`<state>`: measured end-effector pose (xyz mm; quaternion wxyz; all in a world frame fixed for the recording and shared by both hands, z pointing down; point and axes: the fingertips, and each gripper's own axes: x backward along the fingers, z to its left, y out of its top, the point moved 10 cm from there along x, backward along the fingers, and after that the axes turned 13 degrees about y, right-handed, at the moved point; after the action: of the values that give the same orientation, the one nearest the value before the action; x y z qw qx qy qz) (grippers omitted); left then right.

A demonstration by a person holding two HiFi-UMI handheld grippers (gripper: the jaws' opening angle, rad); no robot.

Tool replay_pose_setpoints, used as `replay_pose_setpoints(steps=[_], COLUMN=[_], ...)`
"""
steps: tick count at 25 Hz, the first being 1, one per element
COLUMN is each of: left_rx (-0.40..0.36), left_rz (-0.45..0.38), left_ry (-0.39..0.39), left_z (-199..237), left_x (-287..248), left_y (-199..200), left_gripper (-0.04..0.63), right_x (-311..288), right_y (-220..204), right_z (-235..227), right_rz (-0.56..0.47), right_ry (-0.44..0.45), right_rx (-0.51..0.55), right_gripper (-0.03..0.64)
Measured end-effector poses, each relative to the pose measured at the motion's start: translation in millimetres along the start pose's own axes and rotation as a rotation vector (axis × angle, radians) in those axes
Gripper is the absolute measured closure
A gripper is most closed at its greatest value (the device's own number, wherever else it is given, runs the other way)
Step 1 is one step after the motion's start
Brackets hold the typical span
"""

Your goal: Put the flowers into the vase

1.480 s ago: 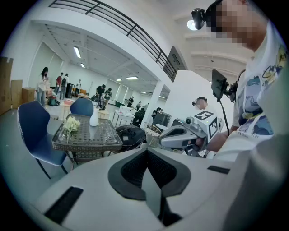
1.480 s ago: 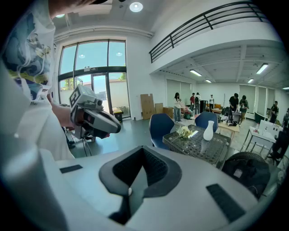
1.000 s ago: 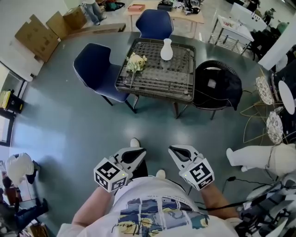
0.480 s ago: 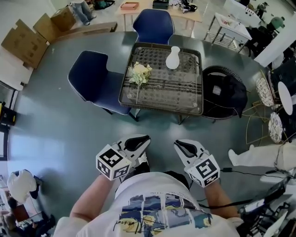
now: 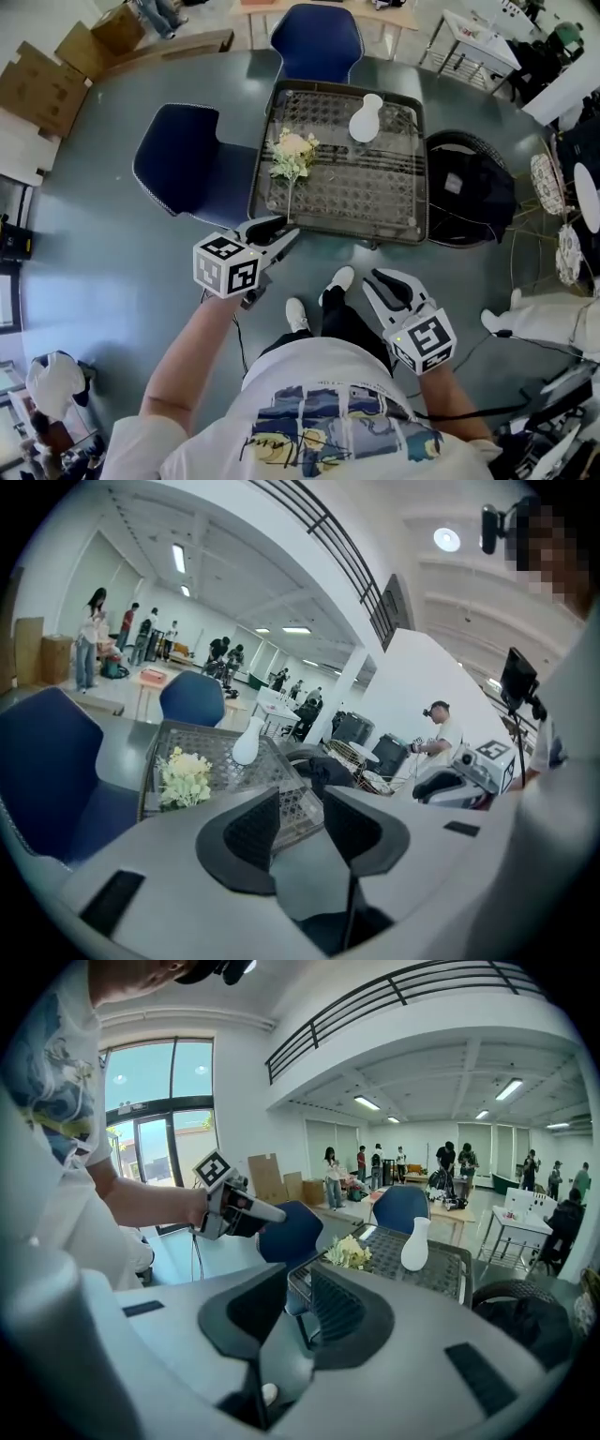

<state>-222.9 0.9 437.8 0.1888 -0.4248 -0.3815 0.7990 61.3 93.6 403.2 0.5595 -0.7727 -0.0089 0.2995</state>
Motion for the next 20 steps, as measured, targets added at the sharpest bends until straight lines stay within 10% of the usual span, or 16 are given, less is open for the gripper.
replay_pose_setpoints(steps=[20], left_rx=[0.075], left_rz=[0.414], left_ry=[0.269], left_z=[174.0], left_x=[-254.8], left_y=[89.9], left_gripper=[0.313], right_x=[43.2], right_y=[-1.3], right_z=[-151.9], right_rz=[-0.041], right_ry=[-0.266], right_rx=[-0.175], right_gripper=[0.555])
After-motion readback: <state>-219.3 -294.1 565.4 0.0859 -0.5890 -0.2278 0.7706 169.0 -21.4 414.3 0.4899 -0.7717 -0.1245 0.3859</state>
